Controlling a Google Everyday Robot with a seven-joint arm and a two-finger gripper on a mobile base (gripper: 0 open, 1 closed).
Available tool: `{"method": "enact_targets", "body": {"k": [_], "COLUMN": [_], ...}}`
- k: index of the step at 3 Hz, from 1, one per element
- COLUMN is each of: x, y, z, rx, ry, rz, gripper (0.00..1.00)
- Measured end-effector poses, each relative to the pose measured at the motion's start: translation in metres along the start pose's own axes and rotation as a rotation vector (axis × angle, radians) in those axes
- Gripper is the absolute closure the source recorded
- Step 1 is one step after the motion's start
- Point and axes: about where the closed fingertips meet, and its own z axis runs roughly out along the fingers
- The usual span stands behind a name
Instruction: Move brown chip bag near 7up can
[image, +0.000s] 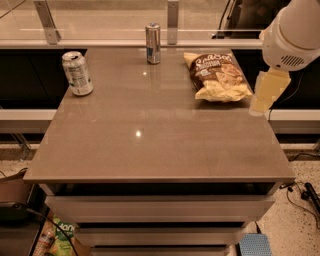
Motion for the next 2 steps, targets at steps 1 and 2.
{"method": "enact_targets", "body": {"k": [1,2], "x": [-0.006,-0.014], "y": [-0.016,-0.028], "z": [0.017,0.036], "rx": [0.001,-0.012], "ry": [-0.051,-0.099], "rz": [0.001,0.004], "gripper": [0.00,0.00]}}
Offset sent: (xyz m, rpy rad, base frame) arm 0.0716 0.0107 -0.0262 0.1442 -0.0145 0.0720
